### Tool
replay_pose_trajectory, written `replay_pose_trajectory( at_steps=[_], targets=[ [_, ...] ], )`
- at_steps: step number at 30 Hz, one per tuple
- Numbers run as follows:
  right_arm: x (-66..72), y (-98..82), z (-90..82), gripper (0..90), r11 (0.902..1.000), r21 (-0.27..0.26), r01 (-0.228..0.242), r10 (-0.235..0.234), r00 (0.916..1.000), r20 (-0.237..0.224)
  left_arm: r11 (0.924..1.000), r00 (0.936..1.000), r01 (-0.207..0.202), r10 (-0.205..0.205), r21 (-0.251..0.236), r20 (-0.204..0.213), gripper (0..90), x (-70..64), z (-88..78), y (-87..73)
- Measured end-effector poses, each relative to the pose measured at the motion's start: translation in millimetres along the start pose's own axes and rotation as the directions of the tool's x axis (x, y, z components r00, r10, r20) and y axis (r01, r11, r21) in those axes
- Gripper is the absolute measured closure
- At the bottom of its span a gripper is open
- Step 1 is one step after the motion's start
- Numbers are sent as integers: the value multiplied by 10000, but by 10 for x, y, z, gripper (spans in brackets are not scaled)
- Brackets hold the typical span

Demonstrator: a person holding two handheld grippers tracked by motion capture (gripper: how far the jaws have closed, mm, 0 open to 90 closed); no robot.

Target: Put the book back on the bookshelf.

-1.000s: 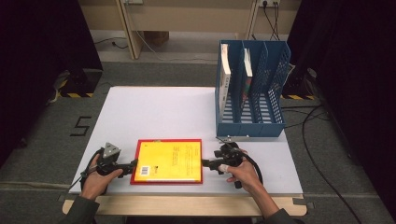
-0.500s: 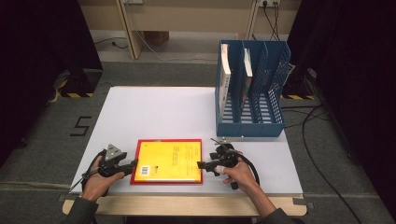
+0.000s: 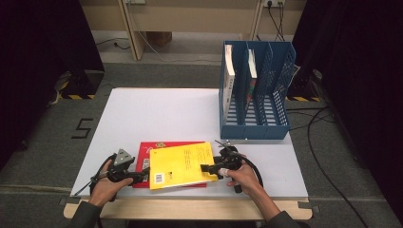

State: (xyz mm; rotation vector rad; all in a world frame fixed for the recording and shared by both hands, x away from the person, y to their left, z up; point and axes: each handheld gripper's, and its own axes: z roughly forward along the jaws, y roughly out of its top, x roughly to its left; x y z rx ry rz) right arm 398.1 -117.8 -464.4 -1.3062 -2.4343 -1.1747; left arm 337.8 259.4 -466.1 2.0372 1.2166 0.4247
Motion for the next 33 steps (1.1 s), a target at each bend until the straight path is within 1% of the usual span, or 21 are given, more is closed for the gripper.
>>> replay_pose_trajectory(
  at_steps=[3, 4, 6, 8, 10, 12, 14, 15, 17, 18, 20, 22, 23, 24, 26, 28, 29, 30, 31, 32, 33],
  targets=[
    [-9, -4, 12, 229, 9999, -135, -105, 103, 9999, -116, 9998, 9997, -146, 148, 100, -177, 206, 21, -2, -4],
    [-8, -4, 19, 238, 9998, -167, -140, 137, 9998, -153, 9999, 9998, -98, 101, 141, -187, 206, 26, 0, -8],
    [1, -7, 29, 240, 9996, -236, -172, 170, 9998, -101, 9999, 10000, -23, 24, 160, -89, 195, 14, 9, -11],
    [12, -13, 29, 266, 9996, -284, -75, 77, 9999, 86, 9999, 9998, -81, 83, 115, -189, 200, -12, 8, -9],
    [7, -18, 27, 289, 9992, -347, -176, 179, 9998, 82, 9999, 9998, -16, 19, 107, -206, 200, -15, 10, -11],
    [-20, -28, 19, 341, 9976, -556, -417, 420, 9991, 43, 9999, 9997, -48, 51, 142, -233, 205, -25, 6, -10],
    [-45, -43, 3, 425, 9925, -884, -843, 847, 9964, 8, 9998, 9995, -111, 115, 144, -285, 215, -39, 2, -7],
    [-56, -46, -6, 467, 9898, -1104, -895, 903, 9959, 18, 9998, 9996, -118, 121, 130, -236, 226, -42, 0, -7],
    [-73, -41, -27, 517, 9854, -1361, -1026, 1023, 9947, -94, 9999, 9996, -137, 139, 106, -237, 249, -50, -2, -8],
    [-78, -41, -39, 537, 9811, -1529, -1185, 1159, 9929, -262, 9998, 9996, -191, 194, 116, -220, 256, -53, -6, -7],
    [-100, -35, -66, 558, 9699, -1905, -1517, 1375, 9868, -857, 9998, 9997, -173, 175, 108, -154, 291, -64, -12, -8],
    [-113, -27, -98, 576, 9564, -2226, -1891, 1595, 9766, -1443, 9997, 9995, -234, 236, 114, -186, 313, -74, -16, -7],
    [-111, -20, -109, 582, 9529, -2330, -1943, 1596, 9742, -1593, 9996, 9994, -269, 272, 130, -220, 318, -79, -18, -5],
    [-112, -14, -116, 591, 9531, -2421, -1819, 1459, 9764, -1592, 9996, 9993, -279, 281, 103, -229, 323, -85, -18, -5],
    [-114, -4, -122, 607, 9517, -2487, -1800, 1412, 9760, -1660, 9994, 9991, -327, 329, 85, -284, 332, -95, -19, -5],
    [-125, 5, -119, 622, 9456, -2487, -2096, 1637, 9674, -1931, 9994, 9990, -334, 336, 60, -292, 333, -102, -17, -5],
    [-115, 17, -119, 625, 9483, -2480, -1981, 1523, 9695, -1923, 9993, 9991, -374, 375, 40, -209, 347, -113, -16, -2],
    [-94, 35, -113, 634, 9526, -2423, -1840, 1373, 9707, -1972, 9990, 9990, -444, 443, -19, -62, 390, -129, -9, 2],
    [-65, 55, -96, 644, 9545, -2401, -1770, 1241, 9675, -2201, 9986, 9987, -517, 517, -80, 17, 438, -152, 9, 11],
    [-18, 81, -78, 663, 9566, -2280, -1812, 1238, 9616, -2451, 9977, 9978, -669, 669, -86, -28, 438, -171, 26, 27],
    [42, 114, -78, 668, 9613, -2215, -1639, 1107, 9658, -2345, 9957, 9955, -926, 925, -19, -217, 409, -180, 31, 48]
  ],
)
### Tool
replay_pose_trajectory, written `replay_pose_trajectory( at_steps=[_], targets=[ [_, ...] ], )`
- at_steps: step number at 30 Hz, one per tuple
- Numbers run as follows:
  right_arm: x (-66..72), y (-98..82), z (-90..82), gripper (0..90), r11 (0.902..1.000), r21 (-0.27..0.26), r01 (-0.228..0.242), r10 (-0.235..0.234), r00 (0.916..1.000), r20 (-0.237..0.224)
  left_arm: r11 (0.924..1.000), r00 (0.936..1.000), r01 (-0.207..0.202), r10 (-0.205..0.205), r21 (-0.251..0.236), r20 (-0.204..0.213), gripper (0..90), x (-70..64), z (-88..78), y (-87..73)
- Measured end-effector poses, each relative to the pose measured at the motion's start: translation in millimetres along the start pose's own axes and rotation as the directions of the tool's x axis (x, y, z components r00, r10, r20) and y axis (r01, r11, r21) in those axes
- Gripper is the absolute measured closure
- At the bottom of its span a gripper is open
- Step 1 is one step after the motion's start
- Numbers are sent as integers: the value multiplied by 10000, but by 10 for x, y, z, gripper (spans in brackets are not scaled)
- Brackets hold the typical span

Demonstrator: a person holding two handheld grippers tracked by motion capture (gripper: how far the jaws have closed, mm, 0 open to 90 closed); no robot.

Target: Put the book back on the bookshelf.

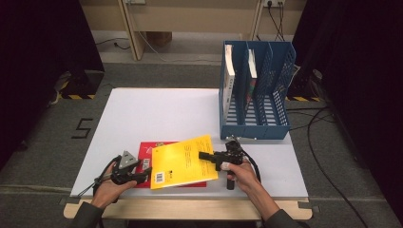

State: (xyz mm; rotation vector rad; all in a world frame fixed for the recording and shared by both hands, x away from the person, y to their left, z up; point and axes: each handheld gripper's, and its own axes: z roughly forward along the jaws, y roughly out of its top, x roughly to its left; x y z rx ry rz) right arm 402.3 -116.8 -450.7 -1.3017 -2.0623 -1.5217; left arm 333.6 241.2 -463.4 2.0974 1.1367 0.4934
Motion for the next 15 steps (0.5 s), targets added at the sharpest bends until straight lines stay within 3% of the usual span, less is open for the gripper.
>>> replay_pose_trajectory(
  at_steps=[1, 2, 5, 11, 15],
  targets=[
    [65, 33, 5, 669, 9981, 224, 579, -584, 9980, 227, 9998, 9998, -172, 173, 29, -88, 378, 3, 0, 9],
    [117, 73, -11, 673, 9949, 423, 911, -926, 9952, 331, 10000, 9999, -96, 96, 15, -77, 337, 13, 7, 5],
    [189, 163, -33, 689, 9924, 554, 1103, -1124, 9930, 359, 9993, 9992, 369, -369, -9, 125, 260, 59, 29, -17],
    [235, 317, -21, 713, 9861, 907, 1390, -1425, 9892, 332, 9979, 9977, 640, -637, -132, 237, 165, 92, 17, -20],
    [329, 478, -109, 729, 9797, 983, 1746, -1792, 9830, 406, 9967, 9969, 781, -778, -213, 143, 159, 134, 1, -31]
  ],
)
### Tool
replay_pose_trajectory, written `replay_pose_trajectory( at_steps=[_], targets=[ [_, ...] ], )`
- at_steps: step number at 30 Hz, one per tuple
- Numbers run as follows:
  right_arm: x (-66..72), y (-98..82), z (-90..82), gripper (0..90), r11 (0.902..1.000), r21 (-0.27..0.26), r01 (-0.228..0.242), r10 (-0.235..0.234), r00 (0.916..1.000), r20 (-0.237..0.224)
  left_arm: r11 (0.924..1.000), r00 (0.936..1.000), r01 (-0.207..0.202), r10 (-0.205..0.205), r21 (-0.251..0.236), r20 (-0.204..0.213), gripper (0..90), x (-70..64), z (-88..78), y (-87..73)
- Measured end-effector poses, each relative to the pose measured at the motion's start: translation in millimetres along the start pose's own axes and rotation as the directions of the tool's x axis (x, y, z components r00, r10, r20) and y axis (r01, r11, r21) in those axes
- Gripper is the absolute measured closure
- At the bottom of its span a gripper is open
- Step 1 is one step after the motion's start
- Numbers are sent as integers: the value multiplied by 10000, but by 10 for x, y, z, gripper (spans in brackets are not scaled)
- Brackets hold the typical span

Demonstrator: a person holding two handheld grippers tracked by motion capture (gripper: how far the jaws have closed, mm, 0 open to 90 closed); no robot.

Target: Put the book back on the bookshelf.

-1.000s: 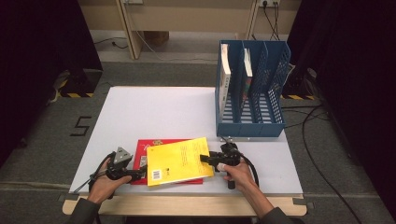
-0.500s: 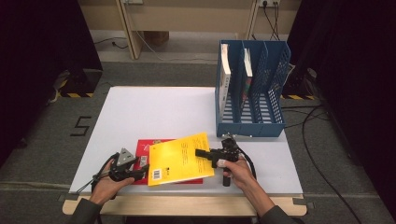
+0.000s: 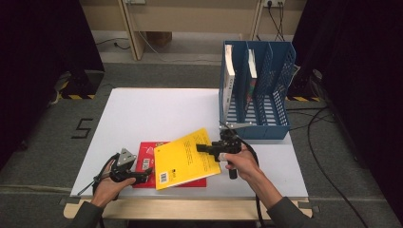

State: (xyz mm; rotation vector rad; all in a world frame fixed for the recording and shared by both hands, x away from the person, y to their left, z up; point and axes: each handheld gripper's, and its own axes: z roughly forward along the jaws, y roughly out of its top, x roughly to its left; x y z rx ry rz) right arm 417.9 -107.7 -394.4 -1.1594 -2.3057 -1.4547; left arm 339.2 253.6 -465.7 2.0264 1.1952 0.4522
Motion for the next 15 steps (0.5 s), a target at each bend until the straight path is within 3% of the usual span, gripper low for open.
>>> replay_pose_trajectory(
  at_steps=[6, 12, 15],
  targets=[
    [201, 290, -201, 743, 9925, 460, 1132, -1151, 9925, 401, 9998, 9996, 212, -211, 53, -161, 157, 62, 11, -13],
    [403, 582, -360, 748, 9728, 1056, 2060, -2167, 9707, 1034, 9994, 9992, 331, -329, 110, -210, 157, 112, 16, -27],
    [473, 679, -414, 750, 9595, 1356, 2469, -2648, 9546, 1361, 9991, 9988, 403, -400, 122, -296, 157, 161, 8, -36]
  ],
)
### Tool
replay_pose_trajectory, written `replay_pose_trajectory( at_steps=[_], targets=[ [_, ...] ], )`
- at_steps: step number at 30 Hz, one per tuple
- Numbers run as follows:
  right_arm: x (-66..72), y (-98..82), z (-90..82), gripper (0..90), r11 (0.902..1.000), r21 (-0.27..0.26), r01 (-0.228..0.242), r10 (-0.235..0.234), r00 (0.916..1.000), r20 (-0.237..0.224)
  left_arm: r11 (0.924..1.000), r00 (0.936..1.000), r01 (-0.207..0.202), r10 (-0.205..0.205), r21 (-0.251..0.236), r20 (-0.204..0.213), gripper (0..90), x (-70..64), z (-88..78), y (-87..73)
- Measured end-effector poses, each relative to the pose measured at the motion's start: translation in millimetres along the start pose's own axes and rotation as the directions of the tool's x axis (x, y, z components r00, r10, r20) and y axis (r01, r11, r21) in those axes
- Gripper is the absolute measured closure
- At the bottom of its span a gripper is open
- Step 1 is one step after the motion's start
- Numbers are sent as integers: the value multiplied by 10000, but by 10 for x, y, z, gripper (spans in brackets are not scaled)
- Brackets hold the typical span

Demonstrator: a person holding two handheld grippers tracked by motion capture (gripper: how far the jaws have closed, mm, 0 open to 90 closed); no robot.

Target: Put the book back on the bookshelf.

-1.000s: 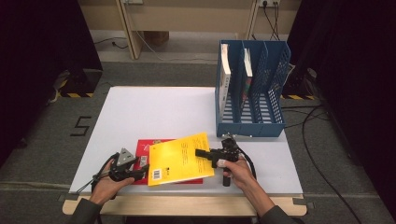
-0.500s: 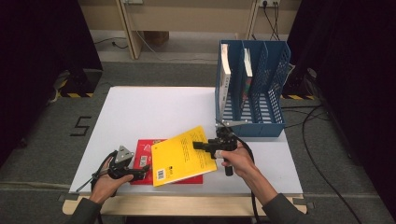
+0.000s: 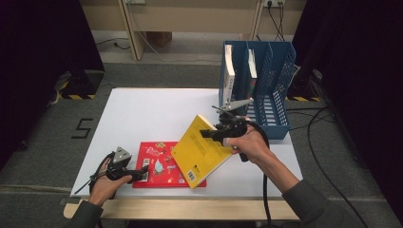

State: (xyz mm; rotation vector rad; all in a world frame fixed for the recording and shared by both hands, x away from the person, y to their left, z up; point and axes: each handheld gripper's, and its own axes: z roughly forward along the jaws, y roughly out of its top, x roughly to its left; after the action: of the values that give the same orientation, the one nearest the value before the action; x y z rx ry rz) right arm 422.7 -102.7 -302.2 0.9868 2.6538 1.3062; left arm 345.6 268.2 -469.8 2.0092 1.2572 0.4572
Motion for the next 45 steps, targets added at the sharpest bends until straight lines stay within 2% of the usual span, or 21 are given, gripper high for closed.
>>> replay_pose_trajectory(
  at_steps=[5, 8, 15, 23, 27, 29, 32, 34, 40, 45],
  targets=[
    [36, 131, -121, 750, 9987, 346, 368, -388, 9975, 582, 9994, 9993, 315, -318, -110, -218, 156, 110, -29, -8],
    [45, 192, -189, 750, 9954, 612, 743, -802, 9917, 1004, 9985, 9980, 527, -531, -132, -356, 157, 172, -32, -23],
    [-20, 250, -366, 749, 9930, 946, 713, -861, 9828, 1631, 9971, 9962, 758, -760, -63, -436, 148, 254, -22, -48],
    [-154, 131, -424, 749, 9885, 1419, 530, -824, 9742, 2100, 9936, 9908, 1121, -1130, -165, -746, 153, 357, -49, -69],
    [-234, 65, -426, 747, 9867, 1599, 298, -656, 9725, 2236, 9918, 9882, 1256, -1232, 213, -908, 153, 395, 7, -112],
    [-261, 53, -430, 744, 9875, 1567, 153, -511, 9725, 2271, 9944, 9901, 1019, -988, 263, -998, 144, 378, 13, -115],
    [-279, 59, -440, 736, 9867, 1624, 33, -388, 9755, 2163, 9948, 9903, 991, -964, 218, -1000, 144, 376, 16, -120],
    [-277, 60, -440, 732, 9860, 1669, 64, -448, 9728, 2273, 9949, 9905, 992, -967, 210, -980, 144, 377, 15, -122],
    [-270, 56, -433, 713, 9841, 1749, -296, -113, 9735, 2285, 9951, 9908, 966, -942, 201, -972, 142, 375, 15, -123],
    [-270, 43, -382, 729, 9808, 1943, -148, -303, 9734, 2270, 9954, 9912, 935, -910, 222, -959, 139, 374, 15, -123]
  ],
)
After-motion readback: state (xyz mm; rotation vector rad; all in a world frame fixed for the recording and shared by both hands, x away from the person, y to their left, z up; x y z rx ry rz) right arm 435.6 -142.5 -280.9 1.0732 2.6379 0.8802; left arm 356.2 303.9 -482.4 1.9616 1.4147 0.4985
